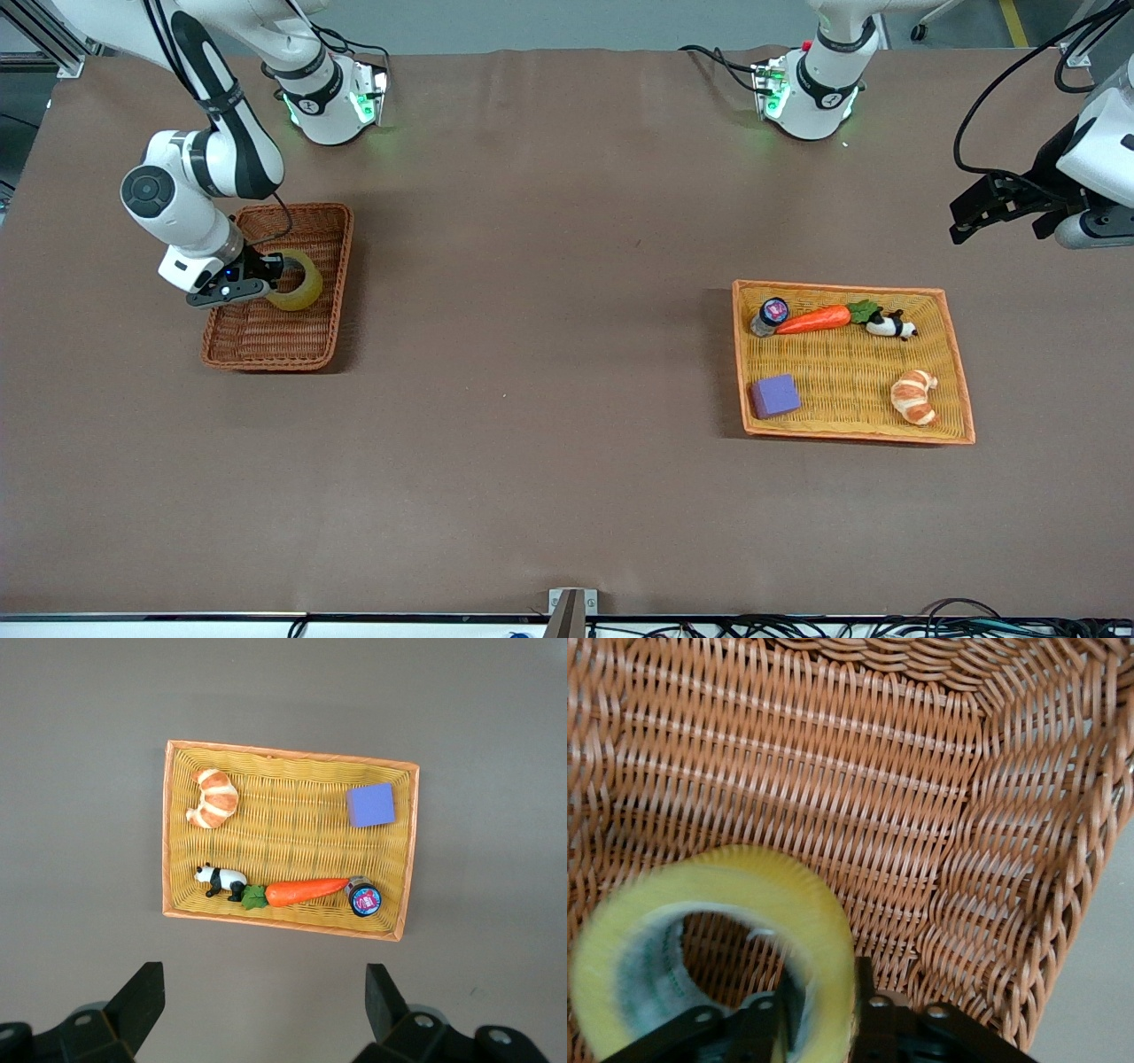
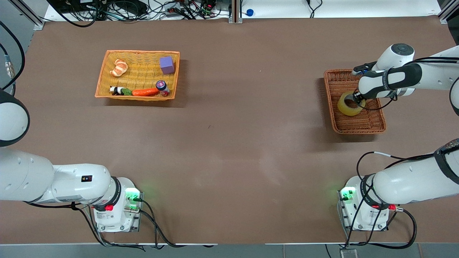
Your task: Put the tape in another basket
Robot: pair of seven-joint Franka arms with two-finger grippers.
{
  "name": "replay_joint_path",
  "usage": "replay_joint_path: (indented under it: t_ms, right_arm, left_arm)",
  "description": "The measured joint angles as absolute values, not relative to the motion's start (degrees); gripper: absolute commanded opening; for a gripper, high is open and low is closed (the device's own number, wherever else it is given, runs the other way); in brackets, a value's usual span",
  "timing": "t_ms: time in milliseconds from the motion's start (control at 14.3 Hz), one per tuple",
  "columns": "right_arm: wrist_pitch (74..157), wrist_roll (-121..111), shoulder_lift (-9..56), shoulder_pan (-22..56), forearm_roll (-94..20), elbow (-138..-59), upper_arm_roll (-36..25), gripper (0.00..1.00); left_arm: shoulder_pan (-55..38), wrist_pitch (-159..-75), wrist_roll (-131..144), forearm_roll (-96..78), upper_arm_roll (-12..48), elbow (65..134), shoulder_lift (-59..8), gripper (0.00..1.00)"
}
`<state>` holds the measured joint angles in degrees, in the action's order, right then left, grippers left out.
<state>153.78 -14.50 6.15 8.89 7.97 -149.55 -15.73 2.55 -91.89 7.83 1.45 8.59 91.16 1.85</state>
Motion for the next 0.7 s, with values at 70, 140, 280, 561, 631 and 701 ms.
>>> replay_joint_path:
  t_ms: [70,140,280,561,631,701]
  right_arm:
    - [153.76,-14.38,6.14,8.88,7.94,-149.30,-15.72,1.00]
    - [153.32,-14.17,6.12,8.89,7.92,-148.59,-15.72,1.00]
    - [147.67,-13.80,5.51,8.70,7.79,-144.56,-15.61,1.00]
    - [124.31,-11.95,-0.04,5.03,4.63,-126.61,-11.45,1.00]
    - [119.17,-10.04,-1.23,4.14,4.53,-121.83,-10.41,1.00]
    - [114.38,-8.19,-1.96,3.47,4.52,-117.17,-9.77,1.00]
  left_arm:
    - [2.54,-91.91,7.83,1.45,8.61,91.16,1.85,1.00]
    - [2.53,-91.93,7.83,1.45,8.61,91.16,1.85,1.00]
    - [2.53,-91.95,7.83,1.45,8.62,91.17,1.84,1.00]
    - [2.53,-91.95,7.83,1.45,8.62,91.17,1.83,1.00]
    - [2.53,-91.95,7.83,1.45,8.62,91.17,1.83,1.00]
    - [2.53,-91.96,7.83,1.45,8.62,91.17,1.83,1.00]
